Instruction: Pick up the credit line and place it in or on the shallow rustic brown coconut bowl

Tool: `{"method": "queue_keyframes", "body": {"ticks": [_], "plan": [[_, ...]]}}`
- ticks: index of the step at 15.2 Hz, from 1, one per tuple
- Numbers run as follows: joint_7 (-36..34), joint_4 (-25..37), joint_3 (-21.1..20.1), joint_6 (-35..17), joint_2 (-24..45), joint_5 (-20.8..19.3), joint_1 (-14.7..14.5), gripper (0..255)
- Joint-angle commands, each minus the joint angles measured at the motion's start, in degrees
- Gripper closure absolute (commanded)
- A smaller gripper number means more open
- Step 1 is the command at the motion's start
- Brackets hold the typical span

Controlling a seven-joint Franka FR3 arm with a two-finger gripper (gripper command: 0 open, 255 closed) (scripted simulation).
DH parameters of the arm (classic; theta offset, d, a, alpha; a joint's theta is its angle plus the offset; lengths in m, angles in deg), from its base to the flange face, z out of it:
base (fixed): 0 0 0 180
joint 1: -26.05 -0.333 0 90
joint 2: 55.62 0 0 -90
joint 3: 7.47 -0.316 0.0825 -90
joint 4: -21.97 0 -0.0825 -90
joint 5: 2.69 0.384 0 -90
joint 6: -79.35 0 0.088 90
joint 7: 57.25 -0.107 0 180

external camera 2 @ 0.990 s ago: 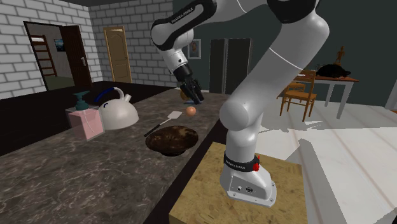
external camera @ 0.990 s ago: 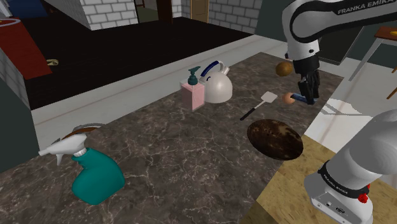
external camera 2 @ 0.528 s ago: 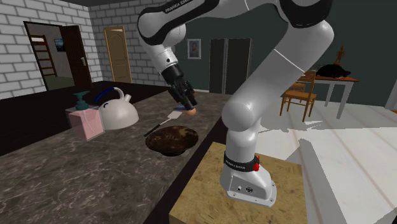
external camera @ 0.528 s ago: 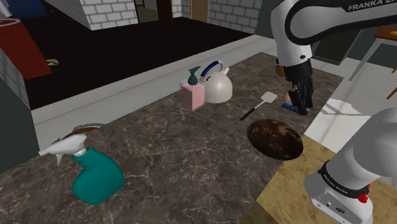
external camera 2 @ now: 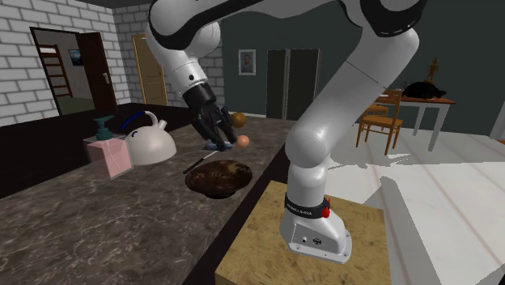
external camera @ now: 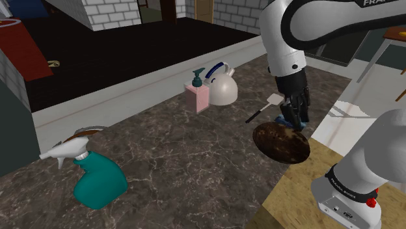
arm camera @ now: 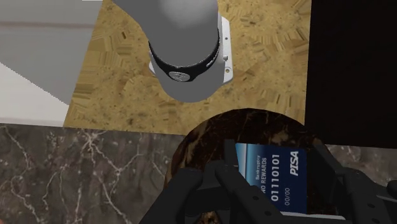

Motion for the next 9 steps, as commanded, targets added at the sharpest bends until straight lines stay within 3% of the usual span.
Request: {"method": "queue_keyframes", "body": {"ticks": [1,9], "plan": [[-0.4,-0.6,-0.5,-1.1,0.4,0.5,-0.2,255],[0.1,-5.5,-1.5,-7.8,2.3,1.0,-0.3,255]]}}
